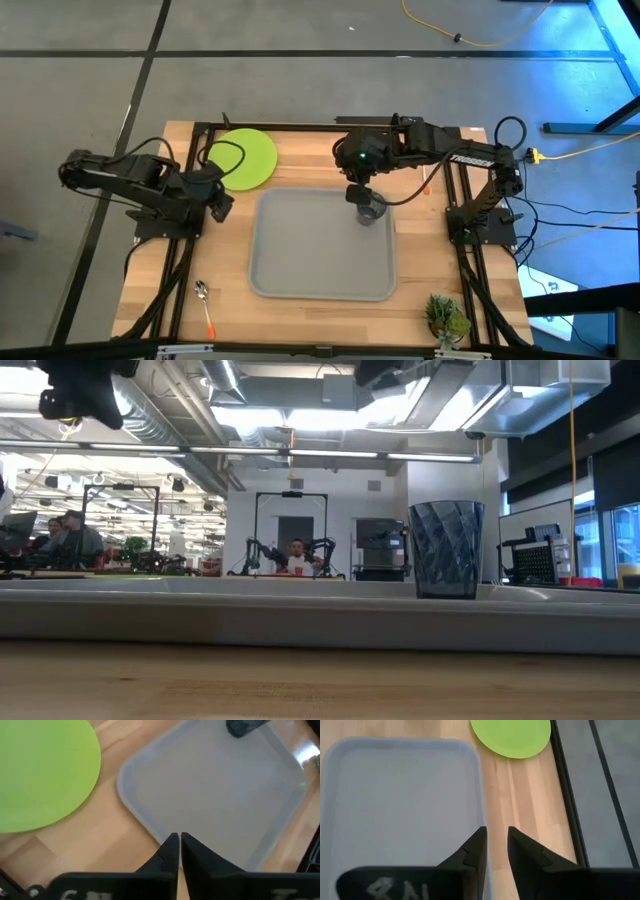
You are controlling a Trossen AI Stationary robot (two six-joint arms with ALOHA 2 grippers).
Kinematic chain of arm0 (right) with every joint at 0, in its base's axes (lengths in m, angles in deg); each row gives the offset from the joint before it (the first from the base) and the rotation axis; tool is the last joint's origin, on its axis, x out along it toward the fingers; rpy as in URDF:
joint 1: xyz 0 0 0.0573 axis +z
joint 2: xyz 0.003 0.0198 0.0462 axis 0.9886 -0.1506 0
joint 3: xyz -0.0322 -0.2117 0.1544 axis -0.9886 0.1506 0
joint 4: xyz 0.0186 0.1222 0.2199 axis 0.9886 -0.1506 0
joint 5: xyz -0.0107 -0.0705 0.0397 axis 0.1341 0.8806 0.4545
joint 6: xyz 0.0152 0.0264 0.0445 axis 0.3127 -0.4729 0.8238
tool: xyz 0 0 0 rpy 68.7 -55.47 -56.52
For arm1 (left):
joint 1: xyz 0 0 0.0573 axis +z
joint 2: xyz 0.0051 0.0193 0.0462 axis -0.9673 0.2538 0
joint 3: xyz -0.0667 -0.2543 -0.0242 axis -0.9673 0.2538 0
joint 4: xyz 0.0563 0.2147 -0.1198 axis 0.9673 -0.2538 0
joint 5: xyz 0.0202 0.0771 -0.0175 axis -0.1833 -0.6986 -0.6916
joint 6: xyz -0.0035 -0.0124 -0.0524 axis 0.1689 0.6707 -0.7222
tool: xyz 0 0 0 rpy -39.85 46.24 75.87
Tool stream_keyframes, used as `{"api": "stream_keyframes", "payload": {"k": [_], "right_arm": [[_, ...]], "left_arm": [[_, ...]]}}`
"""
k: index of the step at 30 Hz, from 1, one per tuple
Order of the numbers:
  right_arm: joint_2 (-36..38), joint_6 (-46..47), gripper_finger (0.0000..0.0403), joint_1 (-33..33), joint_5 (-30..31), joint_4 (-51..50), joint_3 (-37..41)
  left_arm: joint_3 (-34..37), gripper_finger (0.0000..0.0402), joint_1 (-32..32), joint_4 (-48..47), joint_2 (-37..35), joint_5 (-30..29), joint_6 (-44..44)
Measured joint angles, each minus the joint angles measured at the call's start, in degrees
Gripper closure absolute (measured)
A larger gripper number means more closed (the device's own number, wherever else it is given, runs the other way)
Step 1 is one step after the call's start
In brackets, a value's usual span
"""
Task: Pick and place plate/cup/fork/spoon on tray
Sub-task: Put the green plate on the gray tray
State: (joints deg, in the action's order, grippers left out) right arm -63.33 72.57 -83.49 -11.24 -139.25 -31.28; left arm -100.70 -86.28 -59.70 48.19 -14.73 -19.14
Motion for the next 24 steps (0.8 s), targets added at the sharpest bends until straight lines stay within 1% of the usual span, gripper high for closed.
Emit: {"api": "stream_keyframes", "payload": {"k": [3,5,8,10,13,15,17,19,21,24], "right_arm": [[0.0,-0.1,0.0325,0.0,0.0,0.1,0.0],[0.0,-0.7,0.0325,0.0,0.0,0.1,0.0],[0.0,-2.8,0.0324,0.0,0.0,0.2,0.0],[0.0,-4.1,0.0324,0.0,1.8,0.2,0.0],[0.0,-4.4,0.0324,-0.1,6.9,0.2,0.0],[0.0,-3.5,0.0324,-0.5,8.2,0.2,0.0],[0.0,-1.4,0.0324,-1.2,7.9,0.3,0.0],[0.0,0.0,0.0324,-1.9,6.0,0.3,0.0],[0.0,0.1,0.0324,-2.5,3.9,0.4,0.0],[0.0,-0.1,0.0324,-3.1,2.0,1.3,0.0]], "left_arm": [[0.0,0.0360,0.0,-0.2,1.7,0.0,0.2],[0.0,0.0346,0.0,-0.3,3.2,-0.9,3.6],[0.2,0.0334,0.0,0.0,5.9,-5.9,11.3],[0.9,0.0332,0.0,0.1,7.5,-9.5,14.5],[2.4,0.0333,0.1,0.1,10.4,-14.5,16.2],[3.9,0.0334,0.5,0.1,12.7,-16.4,16.4],[5.9,0.0334,0.7,0.2,14.6,-17.7,16.4],[8.3,0.0335,0.7,0.9,16.2,-19.1,16.3],[10.8,0.0335,0.7,3.5,17.7,-20.9,16.1],[13.8,0.0335,0.7,8.5,19.3,-21.9,16.4]]}}
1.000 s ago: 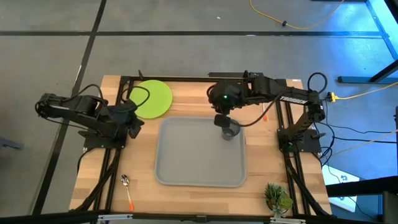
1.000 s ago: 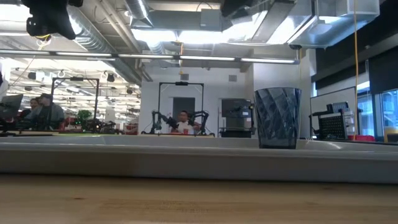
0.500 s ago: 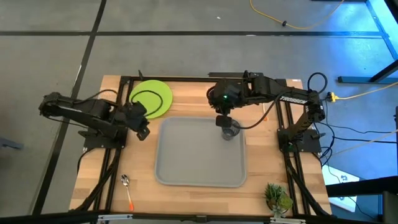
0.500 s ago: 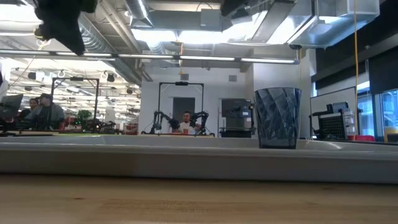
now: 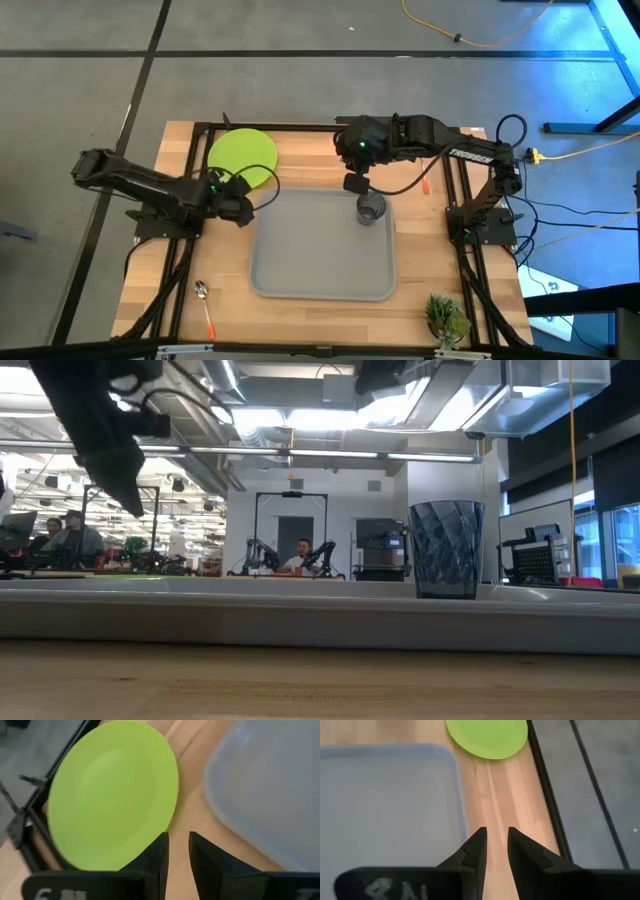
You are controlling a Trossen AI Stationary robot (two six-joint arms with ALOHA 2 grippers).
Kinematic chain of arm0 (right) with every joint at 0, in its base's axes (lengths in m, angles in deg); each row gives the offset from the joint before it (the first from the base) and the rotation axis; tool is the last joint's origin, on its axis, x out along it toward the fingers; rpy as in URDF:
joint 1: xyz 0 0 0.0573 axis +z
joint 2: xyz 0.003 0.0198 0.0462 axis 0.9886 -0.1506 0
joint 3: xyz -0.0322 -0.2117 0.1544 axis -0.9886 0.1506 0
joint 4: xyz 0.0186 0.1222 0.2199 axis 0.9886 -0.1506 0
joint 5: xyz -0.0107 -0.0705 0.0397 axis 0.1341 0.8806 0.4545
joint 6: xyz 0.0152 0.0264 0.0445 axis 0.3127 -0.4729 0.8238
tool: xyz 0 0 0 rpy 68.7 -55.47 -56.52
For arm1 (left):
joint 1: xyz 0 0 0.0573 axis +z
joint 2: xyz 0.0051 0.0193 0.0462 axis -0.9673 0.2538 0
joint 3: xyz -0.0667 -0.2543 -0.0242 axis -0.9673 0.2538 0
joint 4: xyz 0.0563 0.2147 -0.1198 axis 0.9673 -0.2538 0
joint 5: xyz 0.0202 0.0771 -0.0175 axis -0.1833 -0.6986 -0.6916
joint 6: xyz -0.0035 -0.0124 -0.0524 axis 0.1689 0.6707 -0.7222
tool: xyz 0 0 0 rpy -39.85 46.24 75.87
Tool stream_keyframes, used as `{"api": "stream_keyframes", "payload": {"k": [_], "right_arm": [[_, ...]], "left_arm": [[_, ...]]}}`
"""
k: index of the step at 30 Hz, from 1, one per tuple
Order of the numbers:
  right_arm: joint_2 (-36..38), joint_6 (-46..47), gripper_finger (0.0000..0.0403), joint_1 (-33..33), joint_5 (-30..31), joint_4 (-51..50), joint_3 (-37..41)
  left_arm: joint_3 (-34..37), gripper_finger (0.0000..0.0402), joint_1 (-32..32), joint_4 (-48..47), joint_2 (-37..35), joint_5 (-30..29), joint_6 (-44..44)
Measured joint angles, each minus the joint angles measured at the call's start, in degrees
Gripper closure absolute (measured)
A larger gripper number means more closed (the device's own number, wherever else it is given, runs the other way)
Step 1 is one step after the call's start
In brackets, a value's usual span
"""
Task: Pick and place plate/cup/fork/spoon on tray
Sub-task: Put the green plate on the gray tray
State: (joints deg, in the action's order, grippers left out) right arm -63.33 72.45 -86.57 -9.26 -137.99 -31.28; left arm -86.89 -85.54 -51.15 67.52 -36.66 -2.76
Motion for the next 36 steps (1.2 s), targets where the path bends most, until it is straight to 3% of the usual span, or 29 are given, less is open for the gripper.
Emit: {"api": "stream_keyframes", "payload": {"k": [9,13,17,25,27,36], "right_arm": [[0.0,-2.9,0.0324,-0.3,-2.3,1.6,0.0],[0.0,-3.3,0.0324,-0.6,-2.3,1.6,0.0],[0.0,-2.5,0.0324,-1.3,-2.3,1.6,0.0],[0.0,-1.0,0.0324,-2.9,-3.4,2.1,0.0],[0.0,-0.9,0.0324,-3.3,-5.0,2.1,0.0],[0.0,-1.0,0.0325,-4.4,-5.7,2.2,0.0]], "left_arm": [[5.0,0.0335,0.3,7.0,4.4,-1.8,-2.1],[4.4,0.0335,2.5,10.2,4.9,4.0,-6.2],[2.1,0.0335,6.2,10.9,4.5,9.8,-15.5],[0.8,0.0335,14.7,9.5,4.3,12.5,-36.0],[0.8,0.0335,16.1,8.8,4.4,12.5,-34.9],[0.8,0.0335,21.0,8.8,5.4,14.4,-15.6]]}}
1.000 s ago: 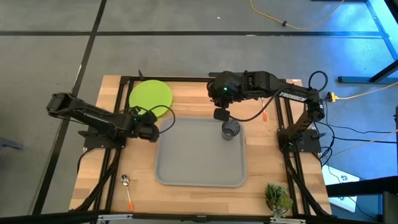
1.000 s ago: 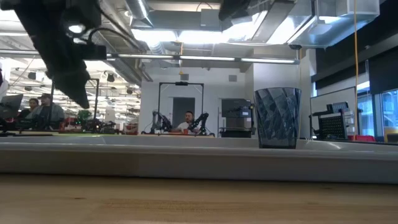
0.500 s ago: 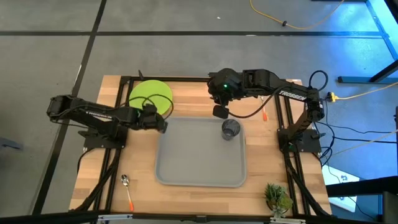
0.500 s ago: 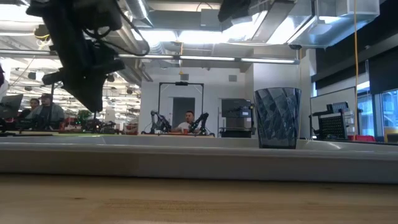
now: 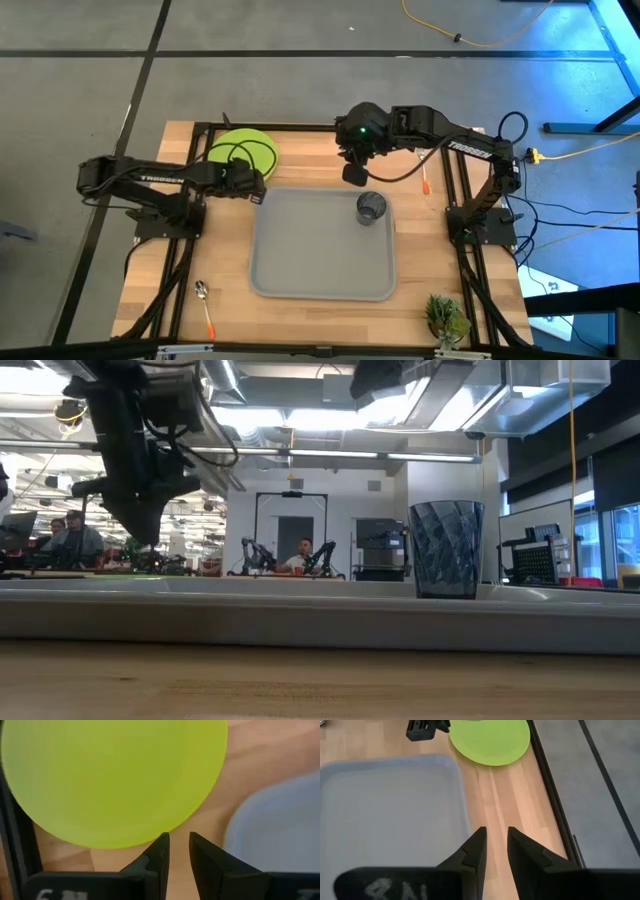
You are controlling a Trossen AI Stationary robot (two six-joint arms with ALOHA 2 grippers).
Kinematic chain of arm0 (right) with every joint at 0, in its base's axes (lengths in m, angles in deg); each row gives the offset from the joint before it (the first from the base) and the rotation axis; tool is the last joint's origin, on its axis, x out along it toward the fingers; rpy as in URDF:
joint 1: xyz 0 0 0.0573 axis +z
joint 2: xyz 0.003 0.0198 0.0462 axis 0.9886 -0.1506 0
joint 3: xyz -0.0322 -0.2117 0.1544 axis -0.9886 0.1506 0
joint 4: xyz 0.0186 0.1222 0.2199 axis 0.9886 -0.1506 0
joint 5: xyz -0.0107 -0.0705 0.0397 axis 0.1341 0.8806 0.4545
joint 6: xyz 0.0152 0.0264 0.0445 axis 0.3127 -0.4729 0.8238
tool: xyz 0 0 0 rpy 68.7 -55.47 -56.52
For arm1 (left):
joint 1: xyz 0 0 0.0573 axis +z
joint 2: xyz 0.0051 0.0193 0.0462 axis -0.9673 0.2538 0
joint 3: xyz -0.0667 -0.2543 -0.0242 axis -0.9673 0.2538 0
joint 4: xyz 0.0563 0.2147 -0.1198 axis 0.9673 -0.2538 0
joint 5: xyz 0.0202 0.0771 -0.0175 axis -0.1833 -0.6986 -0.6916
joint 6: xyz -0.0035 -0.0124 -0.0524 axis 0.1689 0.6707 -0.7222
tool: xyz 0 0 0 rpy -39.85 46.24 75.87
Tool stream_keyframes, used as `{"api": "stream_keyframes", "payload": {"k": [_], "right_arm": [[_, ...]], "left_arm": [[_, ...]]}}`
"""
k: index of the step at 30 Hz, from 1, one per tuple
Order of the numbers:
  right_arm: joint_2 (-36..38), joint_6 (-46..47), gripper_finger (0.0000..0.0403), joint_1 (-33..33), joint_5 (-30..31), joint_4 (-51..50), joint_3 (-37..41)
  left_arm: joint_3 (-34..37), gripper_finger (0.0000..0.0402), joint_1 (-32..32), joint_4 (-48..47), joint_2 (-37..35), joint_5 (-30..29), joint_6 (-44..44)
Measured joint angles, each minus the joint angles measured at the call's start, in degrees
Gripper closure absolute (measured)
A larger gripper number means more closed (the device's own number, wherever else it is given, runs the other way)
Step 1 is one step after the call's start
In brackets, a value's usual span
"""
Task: Pick and place plate/cup/fork/spoon on tray
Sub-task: Put the green plate on the gray tray
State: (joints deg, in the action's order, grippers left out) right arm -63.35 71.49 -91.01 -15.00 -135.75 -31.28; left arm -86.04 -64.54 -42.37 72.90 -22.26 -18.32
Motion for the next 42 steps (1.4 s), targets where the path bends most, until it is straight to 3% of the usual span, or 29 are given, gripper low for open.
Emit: {"api": "stream_keyframes", "payload": {"k": [4,15,27,34,42], "right_arm": [[0.0,-0.2,0.0325,-0.3,0.0,0.0,0.0],[0.0,-0.5,0.0325,-0.4,0.0,0.0,0.0],[0.0,-0.6,0.0325,-0.4,0.0,0.0,0.0],[0.0,-0.5,0.0325,-0.4,0.0,0.0,0.0],[0.0,-0.5,0.0325,-0.4,0.0,0.0,0.0]], "left_arm": [[0.0,0.0335,1.3,0.0,2.1,2.8,4.6],[0.0,0.0335,0.5,2.2,10.2,0.6,18.2],[0.0,0.0335,-0.1,3.7,17.5,-1.1,23.2],[-1.2,0.0335,-1.1,2.4,16.7,0.9,23.3],[-4.2,0.0335,-3.3,1.9,14.7,-5.6,27.5]]}}
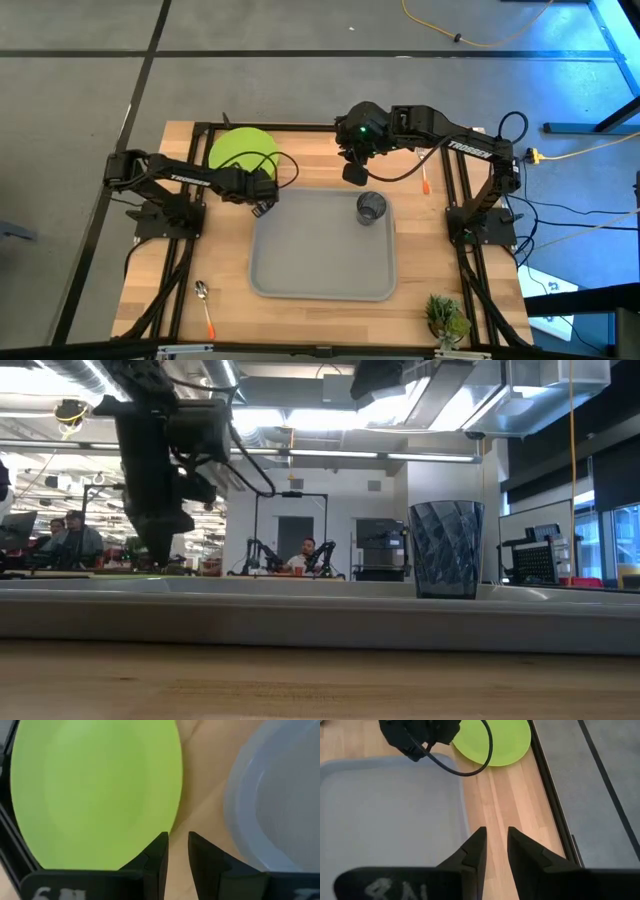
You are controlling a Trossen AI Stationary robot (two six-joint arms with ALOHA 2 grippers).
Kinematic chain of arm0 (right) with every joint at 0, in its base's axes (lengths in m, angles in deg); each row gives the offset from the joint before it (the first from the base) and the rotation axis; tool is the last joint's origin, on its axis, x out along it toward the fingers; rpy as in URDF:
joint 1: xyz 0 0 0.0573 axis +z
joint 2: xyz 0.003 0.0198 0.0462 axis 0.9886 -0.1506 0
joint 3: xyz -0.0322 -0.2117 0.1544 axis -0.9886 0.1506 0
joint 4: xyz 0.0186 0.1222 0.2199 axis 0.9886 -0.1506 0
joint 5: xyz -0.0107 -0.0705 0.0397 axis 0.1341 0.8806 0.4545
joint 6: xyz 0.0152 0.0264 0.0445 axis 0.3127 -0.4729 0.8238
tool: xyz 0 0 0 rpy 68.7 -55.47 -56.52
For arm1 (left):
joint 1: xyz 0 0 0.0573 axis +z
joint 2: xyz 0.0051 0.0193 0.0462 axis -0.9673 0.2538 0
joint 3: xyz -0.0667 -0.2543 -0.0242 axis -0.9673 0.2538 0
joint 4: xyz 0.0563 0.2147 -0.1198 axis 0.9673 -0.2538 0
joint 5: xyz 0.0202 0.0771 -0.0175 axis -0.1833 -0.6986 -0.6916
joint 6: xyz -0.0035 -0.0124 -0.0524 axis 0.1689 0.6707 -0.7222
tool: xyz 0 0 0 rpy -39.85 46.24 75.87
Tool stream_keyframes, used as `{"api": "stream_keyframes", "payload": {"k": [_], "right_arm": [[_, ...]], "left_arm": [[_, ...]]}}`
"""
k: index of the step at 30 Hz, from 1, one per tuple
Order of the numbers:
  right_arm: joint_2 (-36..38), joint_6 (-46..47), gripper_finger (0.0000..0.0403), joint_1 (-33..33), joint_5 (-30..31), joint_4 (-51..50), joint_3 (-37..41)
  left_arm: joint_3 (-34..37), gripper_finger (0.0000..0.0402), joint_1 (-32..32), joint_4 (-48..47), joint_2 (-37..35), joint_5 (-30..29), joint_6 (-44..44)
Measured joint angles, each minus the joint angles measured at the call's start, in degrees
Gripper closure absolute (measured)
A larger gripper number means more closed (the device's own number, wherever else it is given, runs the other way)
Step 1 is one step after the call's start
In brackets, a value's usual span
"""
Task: Pick and place plate/cup/fork/spoon on tray
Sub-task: Put the green plate on the gray tray
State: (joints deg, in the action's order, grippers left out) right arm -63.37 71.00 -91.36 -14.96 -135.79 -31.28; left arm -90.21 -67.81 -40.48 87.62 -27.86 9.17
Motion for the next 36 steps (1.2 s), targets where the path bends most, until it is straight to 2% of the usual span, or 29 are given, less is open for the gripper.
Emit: {"api": "stream_keyframes", "payload": {"k": [8,20,36], "right_arm": [[0.0,-1.2,0.0325,0.0,0.0,0.0,0.0],[0.0,-1.6,0.0325,0.0,0.0,0.0,0.0],[0.0,-2.2,0.0324,0.0,0.0,0.0,0.0]], "left_arm": [[0.0,0.0335,0.0,-3.9,2.1,-0.2,1.2],[0.0,0.0335,0.0,-3.9,6.4,-1.9,1.7],[2.9,0.0335,2.8,-2.7,6.6,-2.7,2.8]]}}
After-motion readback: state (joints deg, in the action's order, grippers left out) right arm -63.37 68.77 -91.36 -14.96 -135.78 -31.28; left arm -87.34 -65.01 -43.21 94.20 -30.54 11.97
